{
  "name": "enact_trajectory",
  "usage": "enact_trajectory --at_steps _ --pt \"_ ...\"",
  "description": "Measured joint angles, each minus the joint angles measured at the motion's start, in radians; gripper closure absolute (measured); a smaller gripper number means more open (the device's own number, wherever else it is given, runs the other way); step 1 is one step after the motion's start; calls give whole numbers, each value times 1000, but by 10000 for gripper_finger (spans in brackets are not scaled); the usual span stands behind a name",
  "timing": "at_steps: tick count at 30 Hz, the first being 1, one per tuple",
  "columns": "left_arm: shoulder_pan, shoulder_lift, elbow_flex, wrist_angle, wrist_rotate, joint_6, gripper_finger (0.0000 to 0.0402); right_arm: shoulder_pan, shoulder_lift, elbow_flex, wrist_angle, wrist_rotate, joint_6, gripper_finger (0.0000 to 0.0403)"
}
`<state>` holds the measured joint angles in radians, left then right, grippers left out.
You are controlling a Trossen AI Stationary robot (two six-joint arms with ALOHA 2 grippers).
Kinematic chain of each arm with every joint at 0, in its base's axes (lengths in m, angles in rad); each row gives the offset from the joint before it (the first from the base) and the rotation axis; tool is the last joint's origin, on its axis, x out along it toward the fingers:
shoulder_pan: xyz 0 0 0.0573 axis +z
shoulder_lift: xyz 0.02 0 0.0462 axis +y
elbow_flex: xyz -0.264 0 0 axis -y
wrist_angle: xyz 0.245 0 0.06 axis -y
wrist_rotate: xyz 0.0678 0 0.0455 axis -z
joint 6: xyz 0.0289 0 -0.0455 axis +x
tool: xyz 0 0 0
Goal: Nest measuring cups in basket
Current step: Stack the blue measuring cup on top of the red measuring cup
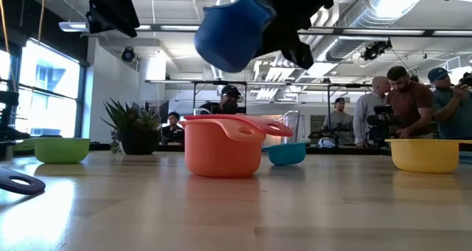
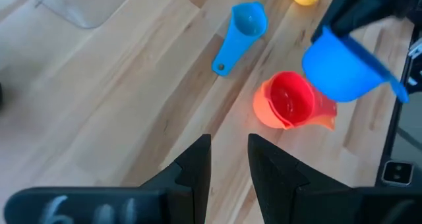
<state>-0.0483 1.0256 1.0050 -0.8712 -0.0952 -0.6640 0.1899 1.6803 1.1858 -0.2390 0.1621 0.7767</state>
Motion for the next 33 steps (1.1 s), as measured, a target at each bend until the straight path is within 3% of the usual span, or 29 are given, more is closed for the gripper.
enact_trajectory --at_steps 15,33 --pt "-1 0 0 1 -2 -196 312 21 108 0 -4 -2 17 403" --pt "0 0 0 1 -2 -226 312 21 148 -1 -11 -6 -18 403"
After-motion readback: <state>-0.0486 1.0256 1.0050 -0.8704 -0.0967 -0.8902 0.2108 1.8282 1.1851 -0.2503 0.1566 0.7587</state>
